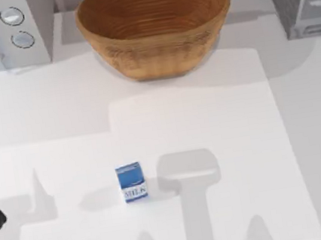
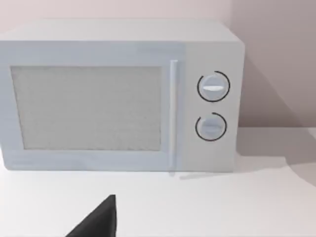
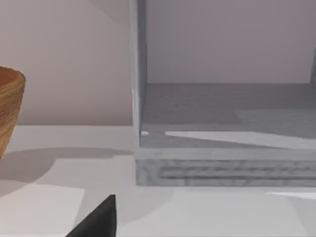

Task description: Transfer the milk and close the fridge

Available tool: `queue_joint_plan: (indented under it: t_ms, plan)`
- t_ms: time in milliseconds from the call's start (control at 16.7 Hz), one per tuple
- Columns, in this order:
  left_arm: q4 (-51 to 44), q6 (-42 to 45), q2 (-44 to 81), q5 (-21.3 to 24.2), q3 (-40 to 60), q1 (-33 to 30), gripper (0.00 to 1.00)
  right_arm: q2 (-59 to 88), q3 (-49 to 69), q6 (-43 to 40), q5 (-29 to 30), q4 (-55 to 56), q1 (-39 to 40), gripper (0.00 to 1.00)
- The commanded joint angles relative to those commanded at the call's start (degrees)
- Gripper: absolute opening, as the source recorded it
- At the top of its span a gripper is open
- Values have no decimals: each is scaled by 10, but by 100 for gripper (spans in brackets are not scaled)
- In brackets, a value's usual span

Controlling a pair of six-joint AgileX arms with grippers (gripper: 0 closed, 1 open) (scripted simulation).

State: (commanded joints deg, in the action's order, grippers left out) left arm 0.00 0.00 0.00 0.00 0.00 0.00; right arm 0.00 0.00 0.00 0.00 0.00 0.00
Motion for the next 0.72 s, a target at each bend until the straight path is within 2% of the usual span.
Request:
queue_joint_plan:
  t_ms: [180, 300, 480, 720]
  plan:
    - [0, 0, 0, 0, 0, 0, 100, 8, 1, 1, 8, 8, 8, 100]
    - [0, 0, 0, 0, 0, 0, 100, 37, 2, 3, 40, 37, 40, 100]
    - [0, 0, 0, 0, 0, 0, 100, 112, 5, 5, 127, 108, 127, 100]
    - [0, 0, 0, 0, 0, 0, 100, 236, 8, 6, 282, 225, 281, 100]
